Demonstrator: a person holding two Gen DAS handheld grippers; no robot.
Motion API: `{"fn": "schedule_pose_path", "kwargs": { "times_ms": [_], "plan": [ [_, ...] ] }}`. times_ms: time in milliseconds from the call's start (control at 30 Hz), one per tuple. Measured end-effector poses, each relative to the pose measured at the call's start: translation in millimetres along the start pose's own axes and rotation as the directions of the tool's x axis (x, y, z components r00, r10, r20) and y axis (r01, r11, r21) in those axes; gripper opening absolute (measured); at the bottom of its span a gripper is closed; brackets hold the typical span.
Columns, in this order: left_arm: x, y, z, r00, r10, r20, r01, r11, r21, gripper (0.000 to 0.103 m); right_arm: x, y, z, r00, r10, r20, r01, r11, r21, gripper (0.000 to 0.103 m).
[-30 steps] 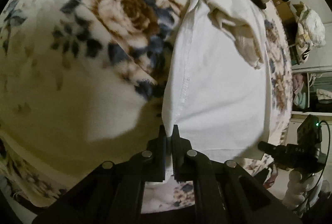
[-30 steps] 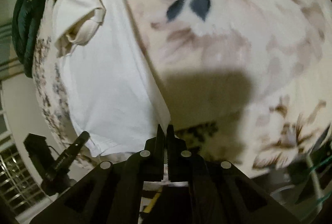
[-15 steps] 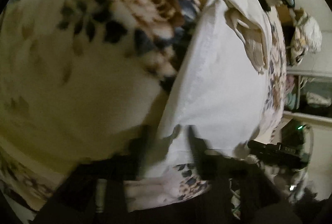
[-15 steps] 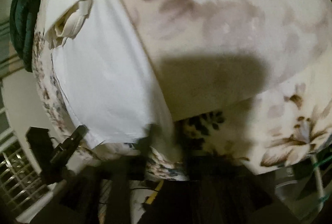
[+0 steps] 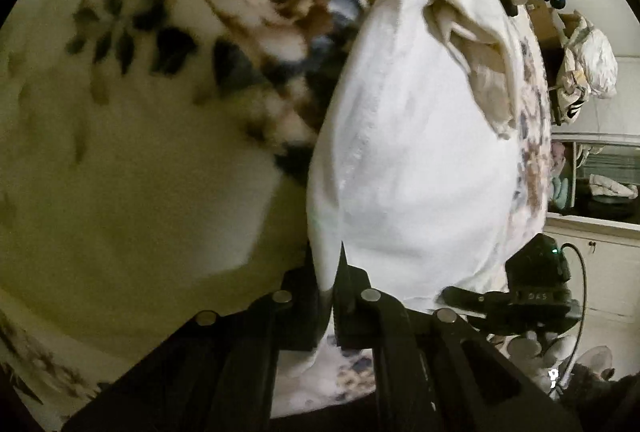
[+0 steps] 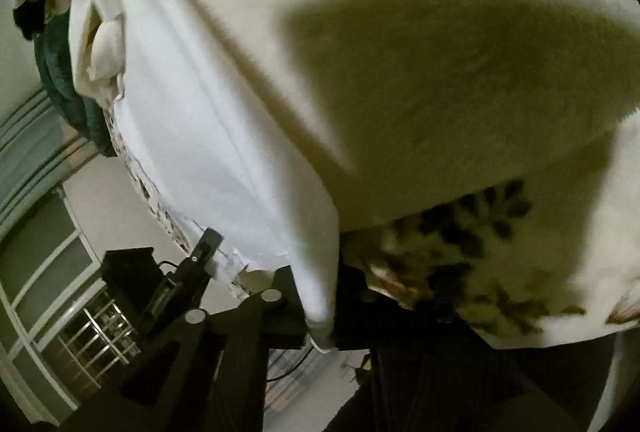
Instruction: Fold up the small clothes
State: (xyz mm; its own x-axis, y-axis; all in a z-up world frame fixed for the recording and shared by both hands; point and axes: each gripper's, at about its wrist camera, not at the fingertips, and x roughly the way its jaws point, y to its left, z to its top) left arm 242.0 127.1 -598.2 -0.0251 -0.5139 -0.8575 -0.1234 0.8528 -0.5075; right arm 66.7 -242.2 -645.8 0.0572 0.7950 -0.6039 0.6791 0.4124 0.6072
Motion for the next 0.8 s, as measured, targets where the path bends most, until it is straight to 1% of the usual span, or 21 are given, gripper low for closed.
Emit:
{"fn": "schedule_pose_path", "kwargs": {
  "times_ms": [33,133,233,267,333,367,400,433,500,567,600,633,700,733,767,800],
  "plan": [
    [-2.7,-0.5,0.0,1.000,-0.003,0.002,0.003,1.000,-0.012,0.003,-2.4,4.4,-2.6,1.000,0.012,-0.004,-0.012,1.000,-0.002,0.006],
    [-20.3,-4.4,1.5,0.998,-0.054,0.010,0.054,0.996,-0.064,0.003,-6.8,24.8,-13.2,0.998,0.054,-0.010,-0.054,0.998,-0.012,0.006],
    [-41.9,-15.6,10.6,0.992,-0.125,0.028,0.127,0.987,-0.094,0.003,-20.9,49.4,-22.8,0.994,0.114,-0.007,-0.114,0.993,-0.038,0.005],
    [-49.6,-21.9,18.3,0.986,-0.163,0.039,0.166,0.981,-0.103,0.003,-23.7,59.2,-25.3,0.991,0.132,-0.001,-0.132,0.990,-0.047,0.005],
    [-59.4,-34.1,31.4,0.977,-0.203,0.064,0.209,0.972,-0.106,0.003,-39.6,78.6,-26.7,0.985,0.173,0.018,-0.171,0.982,-0.075,0.005],
    [-67.1,-43.1,44.4,0.967,-0.239,0.086,0.247,0.963,-0.102,0.003,-51.2,87.1,-24.4,0.980,0.195,0.030,-0.192,0.978,-0.087,0.005],
    [-70.2,-50.9,55.9,0.961,-0.257,0.104,0.267,0.959,-0.096,0.003,-59.2,96.7,-20.8,0.975,0.218,0.042,-0.214,0.972,-0.093,0.005],
    [-71.7,-58.0,64.9,0.954,-0.277,0.115,0.287,0.954,-0.091,0.003,-67.8,106.3,-15.0,0.964,0.261,0.056,-0.259,0.965,-0.036,0.005],
    [-75.7,-74.1,94.8,0.935,-0.319,0.155,0.333,0.940,-0.071,0.003,-80.2,128.2,2.2,0.949,0.305,0.084,-0.301,0.952,-0.055,0.005],
    [-75.0,-86.4,126.4,0.920,-0.345,0.188,0.358,0.933,-0.038,0.003,-93.6,149.1,25.8,0.934,0.338,0.119,-0.330,0.941,-0.080,0.005],
    [-69.5,-96.1,148.8,0.910,-0.360,0.207,0.371,0.929,-0.013,0.003,-100.0,158.1,38.7,0.930,0.340,0.142,-0.329,0.940,-0.095,0.005],
    [-65.4,-101.0,162.4,0.904,-0.370,0.214,0.379,0.925,-0.004,0.004,-106.6,168.1,52.9,0.924,0.345,0.165,-0.330,0.938,-0.111,0.005],
    [-51.1,-111.3,203.9,0.890,-0.395,0.227,0.405,0.914,0.001,0.007,-115.3,182.5,86.0,0.913,0.357,0.198,-0.336,0.933,-0.129,0.006],
    [-43.4,-117.7,219.5,0.890,-0.391,0.232,0.400,0.916,0.009,0.009,-118.8,191.1,108.1,0.906,0.356,0.230,-0.334,0.934,-0.129,0.007],
    [-37.1,-120.5,236.4,0.896,-0.374,0.239,0.382,0.924,0.011,0.020,-122.9,193.2,125.6,0.902,0.354,0.248,-0.331,0.934,-0.132,0.009],
    [-31.2,-121.8,251.0,0.899,-0.359,0.249,0.371,0.929,0.000,0.033,-125.3,196.2,142.7,0.899,0.341,0.274,-0.318,0.940,-0.124,0.010]
  ]
}}
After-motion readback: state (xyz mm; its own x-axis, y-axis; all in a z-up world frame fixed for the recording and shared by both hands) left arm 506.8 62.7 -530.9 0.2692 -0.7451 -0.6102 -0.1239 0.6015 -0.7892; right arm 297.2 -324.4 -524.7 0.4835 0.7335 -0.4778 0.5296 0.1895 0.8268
